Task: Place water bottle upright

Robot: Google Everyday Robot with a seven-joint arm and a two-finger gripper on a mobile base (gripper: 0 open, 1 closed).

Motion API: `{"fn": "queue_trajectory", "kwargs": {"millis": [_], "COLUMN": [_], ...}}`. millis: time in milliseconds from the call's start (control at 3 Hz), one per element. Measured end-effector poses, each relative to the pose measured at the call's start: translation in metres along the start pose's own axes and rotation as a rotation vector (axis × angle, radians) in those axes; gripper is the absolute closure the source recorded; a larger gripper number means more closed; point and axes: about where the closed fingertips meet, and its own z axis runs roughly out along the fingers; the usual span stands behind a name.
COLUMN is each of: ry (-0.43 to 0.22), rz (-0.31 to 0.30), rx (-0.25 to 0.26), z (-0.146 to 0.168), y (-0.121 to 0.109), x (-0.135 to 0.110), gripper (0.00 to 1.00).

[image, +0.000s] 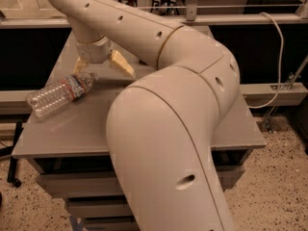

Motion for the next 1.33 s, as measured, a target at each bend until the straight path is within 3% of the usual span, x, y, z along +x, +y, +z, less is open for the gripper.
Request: {"fn": "queue_trajectory", "kwargs": {"millis": [333, 667, 1000, 1333], "ry": [0.000, 0.014, 0.072, 0.074], "rz": [0.022, 0.071, 0.154, 0.155], "rx": [-0.015, 0.007, 0.088, 0.087], "z": [0.002, -0.001, -0.015, -0.015], "y": [-0.006, -0.012, -0.028, -0.029], "x": [-0.019, -0.035, -0.041, -0.041], "gripper": [0.00, 0.00, 0.00, 0.00]}}
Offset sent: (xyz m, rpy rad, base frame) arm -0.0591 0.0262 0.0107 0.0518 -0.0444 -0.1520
